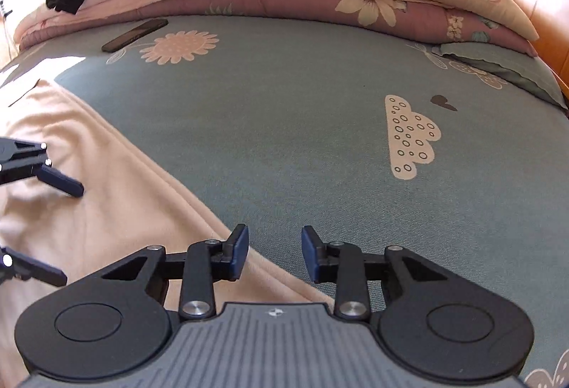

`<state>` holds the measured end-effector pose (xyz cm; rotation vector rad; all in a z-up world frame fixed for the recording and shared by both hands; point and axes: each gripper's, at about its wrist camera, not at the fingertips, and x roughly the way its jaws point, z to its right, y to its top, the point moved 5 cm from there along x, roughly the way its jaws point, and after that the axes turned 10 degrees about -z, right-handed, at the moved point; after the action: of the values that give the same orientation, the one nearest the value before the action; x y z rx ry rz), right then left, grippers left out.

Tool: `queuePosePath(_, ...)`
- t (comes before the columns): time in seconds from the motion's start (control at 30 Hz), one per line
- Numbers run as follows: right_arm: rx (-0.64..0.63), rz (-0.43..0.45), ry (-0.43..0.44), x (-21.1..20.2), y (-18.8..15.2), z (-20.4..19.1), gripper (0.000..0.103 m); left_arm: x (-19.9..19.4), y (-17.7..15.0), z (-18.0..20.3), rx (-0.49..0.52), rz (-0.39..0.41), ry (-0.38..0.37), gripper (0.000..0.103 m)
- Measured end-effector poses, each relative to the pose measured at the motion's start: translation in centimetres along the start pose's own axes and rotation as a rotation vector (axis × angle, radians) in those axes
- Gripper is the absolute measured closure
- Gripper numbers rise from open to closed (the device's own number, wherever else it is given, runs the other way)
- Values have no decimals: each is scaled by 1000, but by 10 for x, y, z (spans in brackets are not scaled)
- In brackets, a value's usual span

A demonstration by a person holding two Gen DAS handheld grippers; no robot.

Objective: Fold clothes

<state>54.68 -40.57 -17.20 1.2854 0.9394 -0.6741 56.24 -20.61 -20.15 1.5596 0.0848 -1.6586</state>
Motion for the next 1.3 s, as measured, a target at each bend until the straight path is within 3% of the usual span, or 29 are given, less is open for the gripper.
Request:
queuePosePath(0.2, -169, -31, -12, 7, -13, -14, 65, 2, 0, 1, 31, -10, 13, 1)
queuePosePath(0.3, -254, -61, -14, 6, -4, -17, 63, 3, 0, 3, 52, -14, 27, 1)
queuePosePath(0.43, -179, -35, 56, -2, 13, -3, 63, 3, -1, 3, 54, -7, 28, 1)
queuePosePath(0.53, -262, -75, 50, 8, 8, -9, 68, 4, -2, 4, 55, -3, 29, 1)
queuePosePath(0.6, -324, -107, 92, 9, 3, -20, 70, 4, -2, 4, 56, 1, 29, 1)
queuePosePath(0.7, -420, -95, 62, 10, -4, -31, 70, 4, -2, 5, 58, 4, 32, 1)
queuePosePath(0.8, -328, -119, 107, 6, 6, -22, 70, 4, -2, 5, 60, 8, 35, 1)
queuePosePath(0.9, -219, -57, 155, -3, 17, -6, 70, 3, -3, 5, 61, 12, 36, 1)
queuePosePath(1.03, -323, -110, 112, 15, 5, -12, 71, 3, -3, 6, 61, 15, 40, 1)
queuePosePath(1.1, -333, -108, 116, 15, 3, -17, 82, 3, -3, 6, 62, 16, 45, 1)
queuePosePath(1.17, -335, -118, 84, 14, 4, -21, 85, 3, -3, 7, 61, 16, 50, 1)
queuePosePath(1.3, -313, -88, -14, 8, 11, -26, 103, 1, 2, 5, 16, 2, 37, 1)
